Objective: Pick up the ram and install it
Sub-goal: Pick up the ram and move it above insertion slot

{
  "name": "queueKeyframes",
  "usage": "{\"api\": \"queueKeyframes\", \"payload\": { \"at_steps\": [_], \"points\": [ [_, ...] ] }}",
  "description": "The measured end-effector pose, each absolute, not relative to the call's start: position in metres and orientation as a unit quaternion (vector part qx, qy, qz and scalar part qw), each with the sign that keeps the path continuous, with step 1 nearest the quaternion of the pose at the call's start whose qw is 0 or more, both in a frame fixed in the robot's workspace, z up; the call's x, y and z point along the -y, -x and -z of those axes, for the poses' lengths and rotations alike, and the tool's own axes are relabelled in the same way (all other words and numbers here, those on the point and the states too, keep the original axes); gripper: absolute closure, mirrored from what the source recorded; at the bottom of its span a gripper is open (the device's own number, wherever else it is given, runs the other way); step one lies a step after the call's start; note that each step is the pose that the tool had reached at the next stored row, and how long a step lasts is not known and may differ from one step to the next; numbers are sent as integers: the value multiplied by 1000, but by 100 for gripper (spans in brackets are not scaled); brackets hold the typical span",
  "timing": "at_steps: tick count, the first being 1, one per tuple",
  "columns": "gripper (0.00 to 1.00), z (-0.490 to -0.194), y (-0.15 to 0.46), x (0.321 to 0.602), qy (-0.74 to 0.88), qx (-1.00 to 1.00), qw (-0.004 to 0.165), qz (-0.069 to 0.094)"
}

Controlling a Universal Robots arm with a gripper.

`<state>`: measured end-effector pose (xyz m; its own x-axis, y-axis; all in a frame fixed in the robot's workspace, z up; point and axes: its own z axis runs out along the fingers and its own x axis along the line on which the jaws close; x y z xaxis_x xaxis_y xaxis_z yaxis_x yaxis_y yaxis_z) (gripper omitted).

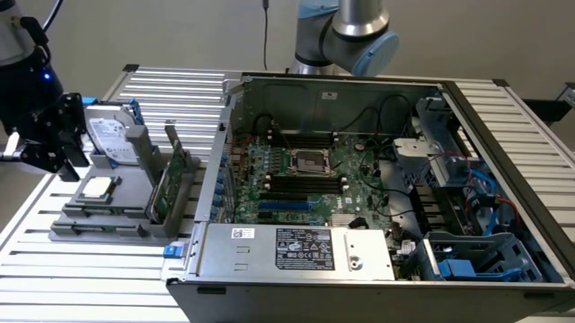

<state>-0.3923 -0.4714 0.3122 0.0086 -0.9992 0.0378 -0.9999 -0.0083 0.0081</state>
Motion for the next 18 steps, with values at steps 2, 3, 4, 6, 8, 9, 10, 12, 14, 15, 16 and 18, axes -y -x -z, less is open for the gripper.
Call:
{"api": "queueKeyframes", "payload": {
  "at_steps": [2, 3, 4, 6, 8, 9, 10, 12, 14, 15, 16, 18],
  "points": [
    [64, -309, 393, 471, -710, 704, 16, -11],
    [64, -307, 393, 471, -710, 704, 16, -11],
    [64, -305, 393, 472, -710, 704, 16, -11],
    [64, -301, 394, 472, -710, 704, 16, -11],
    [64, -298, 395, 472, -710, 704, 16, -11],
    [64, -296, 395, 472, -710, 704, 16, -11],
    [64, -294, 396, 472, -710, 704, 16, -11],
    [64, -290, 396, 473, -710, 704, 16, -11],
    [64, -287, 397, 474, -710, 704, 16, -11],
    [64, -285, 397, 475, -710, 704, 16, -11],
    [64, -283, 398, 477, -710, 704, 16, -11],
    [64, -280, 398, 484, -710, 704, 16, -11]
  ]
}}
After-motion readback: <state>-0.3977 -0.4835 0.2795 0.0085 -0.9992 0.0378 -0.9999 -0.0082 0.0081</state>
